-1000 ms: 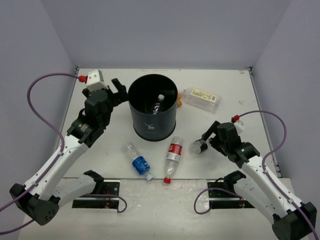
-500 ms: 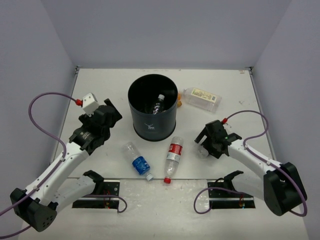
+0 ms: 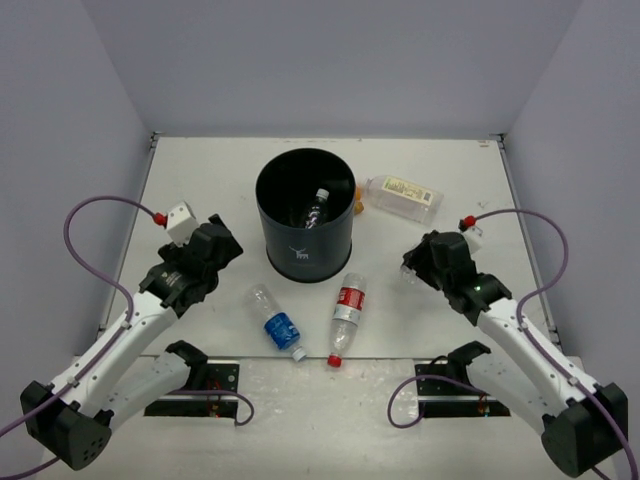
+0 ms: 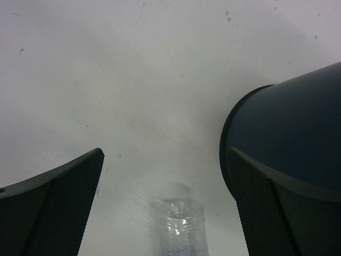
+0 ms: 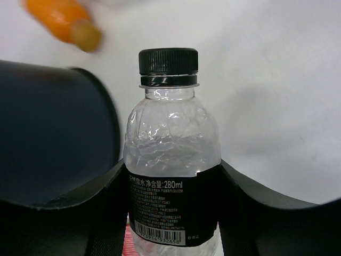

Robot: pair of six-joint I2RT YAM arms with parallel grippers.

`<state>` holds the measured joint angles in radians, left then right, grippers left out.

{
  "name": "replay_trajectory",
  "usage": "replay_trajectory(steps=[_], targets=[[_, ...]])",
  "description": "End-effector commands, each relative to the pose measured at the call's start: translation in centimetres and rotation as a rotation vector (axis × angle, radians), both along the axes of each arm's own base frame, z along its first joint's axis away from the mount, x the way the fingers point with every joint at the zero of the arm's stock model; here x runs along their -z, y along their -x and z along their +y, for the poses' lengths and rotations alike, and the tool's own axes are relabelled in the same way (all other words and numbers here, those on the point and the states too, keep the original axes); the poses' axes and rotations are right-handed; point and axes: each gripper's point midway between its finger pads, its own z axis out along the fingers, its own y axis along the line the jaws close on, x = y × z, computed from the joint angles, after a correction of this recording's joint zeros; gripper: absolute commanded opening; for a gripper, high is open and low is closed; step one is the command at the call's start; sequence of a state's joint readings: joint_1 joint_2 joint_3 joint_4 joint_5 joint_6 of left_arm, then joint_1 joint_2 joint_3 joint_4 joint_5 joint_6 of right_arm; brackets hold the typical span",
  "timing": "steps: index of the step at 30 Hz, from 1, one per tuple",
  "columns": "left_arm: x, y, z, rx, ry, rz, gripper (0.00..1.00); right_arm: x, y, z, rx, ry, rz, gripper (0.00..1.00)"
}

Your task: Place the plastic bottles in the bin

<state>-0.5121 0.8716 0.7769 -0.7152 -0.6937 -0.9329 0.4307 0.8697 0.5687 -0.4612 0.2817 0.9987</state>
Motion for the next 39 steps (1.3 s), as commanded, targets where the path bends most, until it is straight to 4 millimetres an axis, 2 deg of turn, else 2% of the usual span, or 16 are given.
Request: replay_trajectory(steps=[1,5,7,9,11,15,19,21,23,25,31,35,39], targets=[[-0.2,0.2,-0.3,-0.003,0.042,-0.028,1.0,-14.0,-4.3,0.1,-0.074,0.049,-0.449,0.39],[0.0,0.3,-0.8,0.025,0.053,-0.014,1.0,-26.1,-4.4,4.9,-0.34,-0.018,-0.813,0.39],[0.4,0.2,-1.3,0.064,0.053,-0.008,1.0,-30.9,-4.1,7.7,-0.462,-0.016,-0.95,0.41],[0.4,-0.1,-2.3,0.117,0.074,-0.01,1.0,-33.3,-4.0,11.0,-0.587,0.022,-1.006,0.44],[0.6,-0.1,-2.9,0.154,0.08,-0.001,1.0,-34.6,-4.4,13.8,-0.676,0.028,-1.023,0.46],[0.9,0.2,-3.0,0.166,0.088,0.0,1.0,-33.7,-6.8,19.2,-0.806,0.003,-0.958,0.49],[0.5,0.3,-3.5,0.214,0.096,-0.006,1.0,-31.5,-8.8,21.9,-0.824,-0.013,-0.909,0.59],[0.4,0.2,-4.2,0.267,0.1,-0.014,1.0,-30.0,-9.4,22.8,-0.833,-0.015,-0.875,0.64],[0.5,0.2,-5.4,0.356,0.101,-0.016,1.0,-28.7,-9.7,23.5,-0.845,-0.013,-0.843,0.73],[0.4,0.2,-6.3,0.404,0.119,-0.023,1.0,-28.3,-9.7,23.7,-0.85,-0.018,-0.832,0.8],[0.0,0.0,-6.5,0.413,0.131,-0.053,1.0,-28.9,-9.2,23.5,-0.849,-0.036,-0.846,0.99],[0.0,0.1,-6.7,0.42,0.139,-0.056,1.0,-29.3,-8.9,23.3,-0.846,-0.045,-0.847,0.99],[0.2,0.3,-6.7,0.424,0.144,-0.05,1.0,-30.3,-8.8,22.3,-0.804,-0.034,-0.875,0.99]])
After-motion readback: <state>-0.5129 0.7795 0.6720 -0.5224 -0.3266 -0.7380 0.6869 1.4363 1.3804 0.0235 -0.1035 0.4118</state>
